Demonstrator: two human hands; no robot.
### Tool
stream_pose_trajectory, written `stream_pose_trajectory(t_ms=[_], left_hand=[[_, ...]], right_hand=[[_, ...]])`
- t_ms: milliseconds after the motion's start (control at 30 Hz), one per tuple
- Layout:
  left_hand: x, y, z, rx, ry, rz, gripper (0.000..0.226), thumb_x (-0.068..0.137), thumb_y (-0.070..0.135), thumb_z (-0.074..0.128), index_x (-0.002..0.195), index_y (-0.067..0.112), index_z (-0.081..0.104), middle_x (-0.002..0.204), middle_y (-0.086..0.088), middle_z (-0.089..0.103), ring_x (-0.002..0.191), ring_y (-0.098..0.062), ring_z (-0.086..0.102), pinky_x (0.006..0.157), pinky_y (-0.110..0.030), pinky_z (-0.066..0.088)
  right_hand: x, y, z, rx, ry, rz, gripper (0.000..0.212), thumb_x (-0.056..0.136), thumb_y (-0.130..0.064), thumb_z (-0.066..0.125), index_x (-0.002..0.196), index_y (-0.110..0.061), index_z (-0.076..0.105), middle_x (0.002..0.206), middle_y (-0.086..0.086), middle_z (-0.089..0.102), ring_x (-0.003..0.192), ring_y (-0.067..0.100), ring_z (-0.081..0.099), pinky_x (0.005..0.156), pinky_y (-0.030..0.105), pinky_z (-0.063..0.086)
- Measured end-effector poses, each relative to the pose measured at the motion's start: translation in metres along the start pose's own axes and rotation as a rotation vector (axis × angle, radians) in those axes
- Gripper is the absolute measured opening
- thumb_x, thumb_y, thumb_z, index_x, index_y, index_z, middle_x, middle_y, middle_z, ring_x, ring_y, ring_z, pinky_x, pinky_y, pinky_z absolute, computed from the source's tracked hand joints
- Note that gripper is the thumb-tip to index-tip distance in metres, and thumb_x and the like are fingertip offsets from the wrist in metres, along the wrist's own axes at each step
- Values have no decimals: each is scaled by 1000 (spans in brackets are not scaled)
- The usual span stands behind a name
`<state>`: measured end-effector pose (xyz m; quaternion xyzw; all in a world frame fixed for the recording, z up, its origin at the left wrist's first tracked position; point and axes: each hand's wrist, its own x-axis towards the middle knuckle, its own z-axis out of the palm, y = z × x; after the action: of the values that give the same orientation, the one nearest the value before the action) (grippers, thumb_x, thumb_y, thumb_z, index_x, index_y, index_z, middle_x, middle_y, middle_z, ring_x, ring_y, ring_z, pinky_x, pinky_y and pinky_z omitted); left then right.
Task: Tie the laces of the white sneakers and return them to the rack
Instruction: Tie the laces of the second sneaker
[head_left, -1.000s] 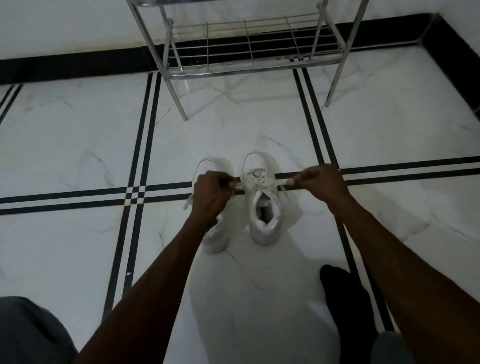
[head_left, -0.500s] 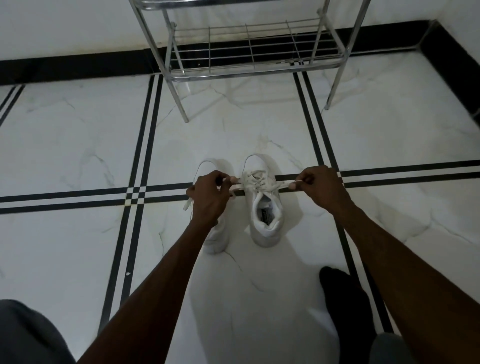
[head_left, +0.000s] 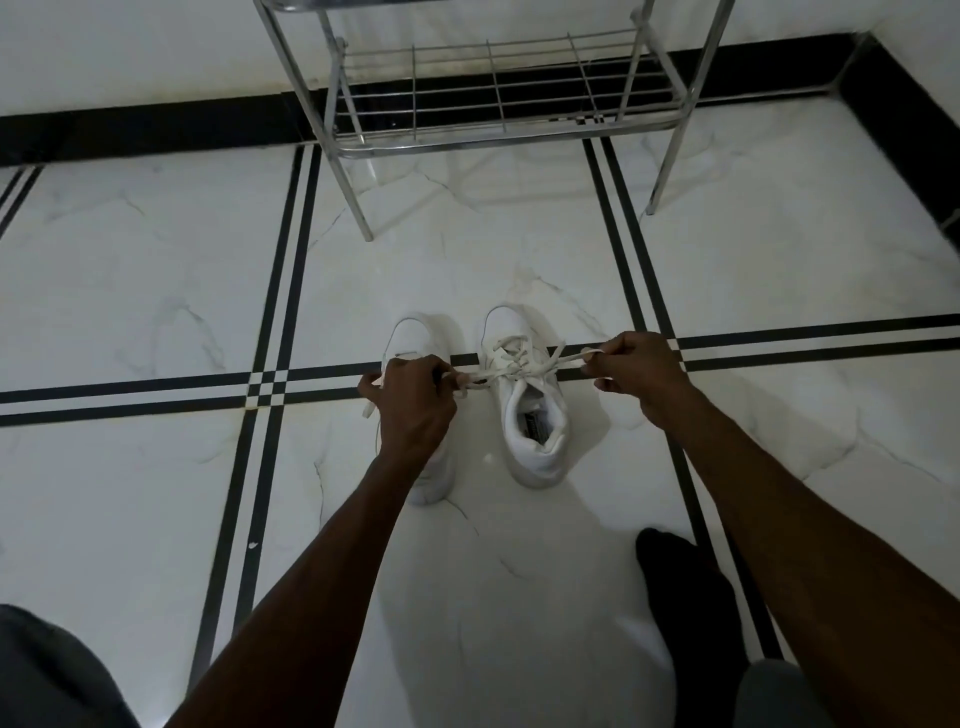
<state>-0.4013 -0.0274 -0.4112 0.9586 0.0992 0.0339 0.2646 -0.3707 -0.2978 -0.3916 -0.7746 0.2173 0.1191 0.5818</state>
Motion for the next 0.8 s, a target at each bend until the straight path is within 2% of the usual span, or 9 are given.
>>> stream_pose_trajectory(t_ms=[100,167,300,367,433,533,633,733,800], left_hand=[[-3,0,0,30,17,22,16,95,28,65,84,28,77,83,9,72,111,-19,60,108,-54,22],[-3,1,-1,66,14,35,12,93,25,67,87,27,77,85,8,72,117,-21,56,109,-56,20],[-2,4,-2,129,-20,32,10,93,24,68,89,26,77,88,7,74,122,-23,53,110,-59,17],[-3,3,-1,144,-26,45,10,93,23,69,87,25,77,86,6,73,122,-24,52,111,-58,15],[-5,4,-2,158,-29,69,9,91,20,70,87,25,77,85,6,73,122,-25,52,111,-56,13],[-4,9,-2,169,-56,139,16,88,10,66,94,23,73,90,6,73,124,-24,54,112,-56,13],[-1,17,-1,149,-127,210,30,90,8,63,113,25,63,97,7,74,123,-22,57,112,-58,16],[2,22,2,151,-225,248,39,95,19,63,132,28,55,103,8,75,127,-24,54,113,-59,14],[4,23,5,200,-284,258,40,96,21,60,135,30,56,118,6,70,129,-26,50,113,-60,16]], right_hand=[[4,5,-5,-474,106,-300,6,80,-5,76,78,-4,70,79,9,74,74,24,72,71,39,61],[7,12,-6,-728,172,-468,5,81,-1,71,76,-3,70,77,11,72,73,25,68,66,34,55],[8,32,-1,-856,268,-697,13,79,10,68,71,2,62,69,18,64,62,31,65,57,25,38],[11,36,-1,-888,260,-720,16,77,12,67,69,0,60,66,17,62,58,31,63,57,25,37],[17,32,-1,-876,205,-643,14,82,9,63,71,1,61,69,18,64,63,34,65,57,27,37],[20,21,-1,-782,61,-477,5,85,1,68,83,-1,63,81,15,67,76,31,66,64,35,48],[15,6,-3,-532,-161,-342,33,79,-7,81,106,-13,63,102,5,70,91,21,67,80,38,57],[2,-2,-1,-549,-358,-405,47,78,-7,82,121,-12,64,117,11,70,106,27,68,92,43,56],[-4,0,6,-664,-319,-554,40,80,-3,79,118,0,67,116,21,68,106,35,66,94,49,53]])
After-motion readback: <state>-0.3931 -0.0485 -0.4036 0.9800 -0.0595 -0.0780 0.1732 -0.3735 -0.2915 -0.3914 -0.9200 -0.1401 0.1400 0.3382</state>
